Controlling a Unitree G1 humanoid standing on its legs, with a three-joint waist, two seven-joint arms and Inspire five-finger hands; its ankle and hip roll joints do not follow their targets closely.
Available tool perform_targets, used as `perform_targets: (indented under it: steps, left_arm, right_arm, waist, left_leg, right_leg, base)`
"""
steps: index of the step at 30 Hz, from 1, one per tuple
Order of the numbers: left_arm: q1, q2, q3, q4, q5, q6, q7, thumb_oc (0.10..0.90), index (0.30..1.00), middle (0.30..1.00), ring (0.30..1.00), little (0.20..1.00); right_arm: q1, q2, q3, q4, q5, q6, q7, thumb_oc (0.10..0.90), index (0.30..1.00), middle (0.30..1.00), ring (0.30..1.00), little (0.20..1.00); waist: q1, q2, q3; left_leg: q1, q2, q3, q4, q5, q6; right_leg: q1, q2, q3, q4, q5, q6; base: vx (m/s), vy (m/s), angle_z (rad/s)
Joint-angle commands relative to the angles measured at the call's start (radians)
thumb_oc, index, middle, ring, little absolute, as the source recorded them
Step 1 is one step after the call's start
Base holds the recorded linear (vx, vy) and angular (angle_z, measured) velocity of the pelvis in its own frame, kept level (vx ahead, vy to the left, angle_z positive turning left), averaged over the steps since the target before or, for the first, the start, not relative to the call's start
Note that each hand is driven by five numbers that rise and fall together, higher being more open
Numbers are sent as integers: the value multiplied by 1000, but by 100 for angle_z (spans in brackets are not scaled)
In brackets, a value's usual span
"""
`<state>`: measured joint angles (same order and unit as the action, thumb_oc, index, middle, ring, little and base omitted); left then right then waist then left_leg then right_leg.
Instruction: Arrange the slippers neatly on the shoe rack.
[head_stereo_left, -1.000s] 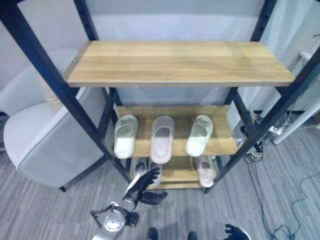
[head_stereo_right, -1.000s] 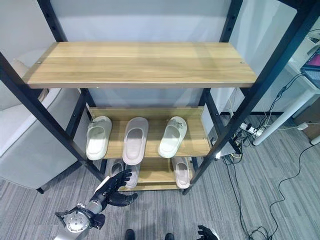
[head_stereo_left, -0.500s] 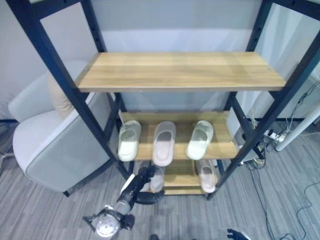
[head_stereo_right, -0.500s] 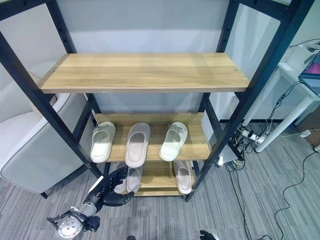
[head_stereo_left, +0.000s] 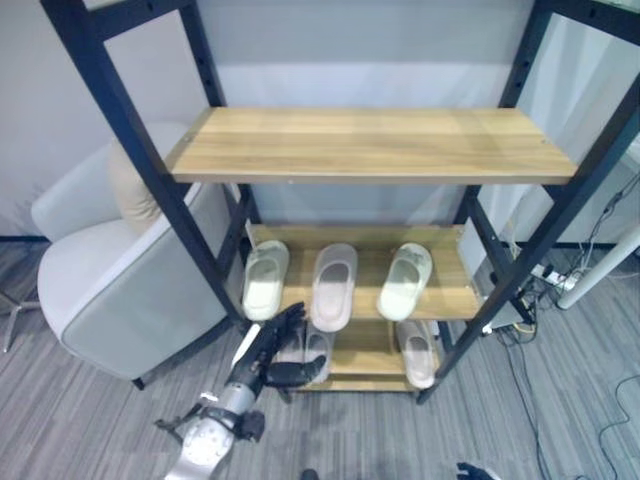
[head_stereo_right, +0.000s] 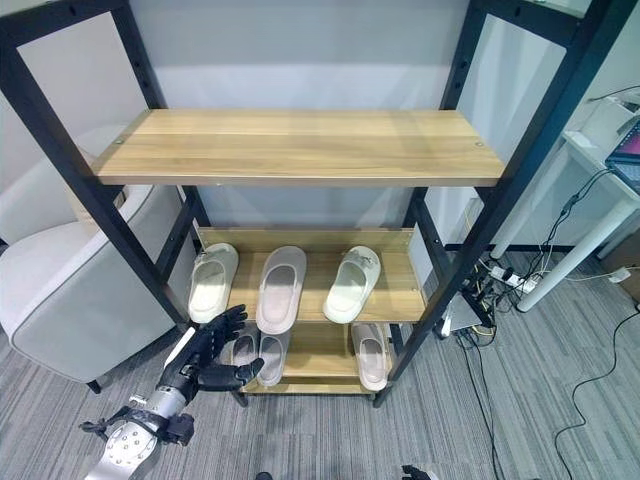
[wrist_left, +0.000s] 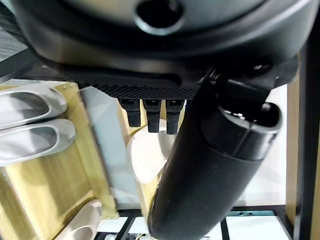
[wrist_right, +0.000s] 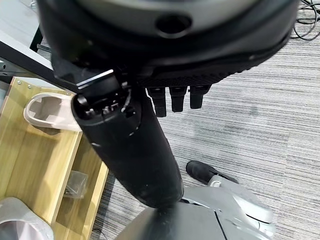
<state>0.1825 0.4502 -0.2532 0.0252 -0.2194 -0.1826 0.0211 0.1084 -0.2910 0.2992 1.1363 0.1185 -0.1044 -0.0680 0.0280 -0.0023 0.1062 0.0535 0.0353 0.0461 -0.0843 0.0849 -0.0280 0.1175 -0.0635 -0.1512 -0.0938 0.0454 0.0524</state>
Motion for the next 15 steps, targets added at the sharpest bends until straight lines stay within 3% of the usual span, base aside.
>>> perform_targets:
  steps: [1, 15]
  left_arm:
    - [-198, -14, 20, -100, 74, -133, 71, 800, 900, 900, 900, 900]
    - [-519, 41, -30, 89, 488, -80, 288, 800, 900, 900, 900, 900]
  right_arm:
    - [-50, 17, 29, -4, -23, -23, 0, 800, 900, 900, 900, 900]
    - [-24, 10, 64, -18, -35, -28, 6, 800, 900, 900, 900, 900]
  waist:
    - [-15, -22, -1]
    - [-72, -40, -27]
  left_leg:
    - [33, 2, -5, -3, -76, -41]
    - [46, 12, 40, -3, -100, -47]
  right_leg:
    - [17, -8, 22, 6, -59, 61]
    - [6, -4, 60, 6, -57, 71]
  base:
    - [0, 0, 0]
    - [31, 3, -9]
